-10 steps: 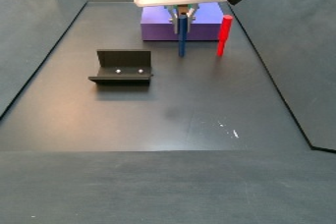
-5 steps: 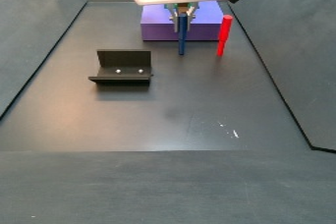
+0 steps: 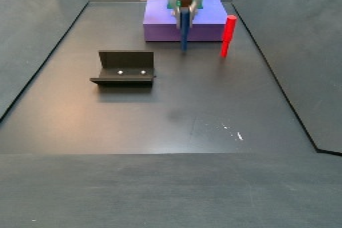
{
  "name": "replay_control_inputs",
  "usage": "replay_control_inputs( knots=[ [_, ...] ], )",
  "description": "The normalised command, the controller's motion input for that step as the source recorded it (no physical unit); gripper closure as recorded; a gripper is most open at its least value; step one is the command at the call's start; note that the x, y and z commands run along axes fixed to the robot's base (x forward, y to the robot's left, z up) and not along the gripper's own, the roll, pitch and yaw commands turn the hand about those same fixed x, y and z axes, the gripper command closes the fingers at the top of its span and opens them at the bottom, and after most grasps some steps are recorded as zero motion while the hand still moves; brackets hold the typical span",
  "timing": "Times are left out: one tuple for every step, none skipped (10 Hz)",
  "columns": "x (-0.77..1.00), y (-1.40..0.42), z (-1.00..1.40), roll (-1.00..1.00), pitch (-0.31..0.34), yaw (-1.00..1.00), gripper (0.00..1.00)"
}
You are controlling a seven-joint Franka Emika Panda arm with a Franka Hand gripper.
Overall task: Pick up the blue object. Move up. Move to above the board. Insert the blue object.
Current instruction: Move up, then move to above the board.
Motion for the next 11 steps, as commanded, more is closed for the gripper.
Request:
replay_control_inputs(
  knots=[
    [-0.03, 0.02, 0.63, 0.0, 0.044, 0.03, 1.0],
    [0.0, 0.0, 0.31, -0.01, 0.024, 0.02, 1.0],
    [0.0, 0.0, 1.4, 0.0, 0.0, 0.0, 1.0],
    [0.0, 0.0, 1.4, 0.0, 0.003, -0.01, 1.0],
    [-0.05, 0.0, 1.4, 0.0, 0.018, 0.0, 1.0],
    [-0.01, -0.01, 1.4, -0.02, 0.007, 0.0, 1.0],
    [0.05, -0.01, 1.4, -0.02, 0.065, 0.0, 1.0],
    [0.03, 0.0, 0.92, -0.02, 0.084, 0.0, 1.0],
    [0.03, 0.0, 0.39, -0.02, 0.068, 0.0, 1.0],
    [0.04, 0.0, 0.18, -0.02, 0.047, 0.0, 1.0],
    [-0.01, -1.4, 0.37, 0.15, 0.179, -0.47, 1.0]
  ],
)
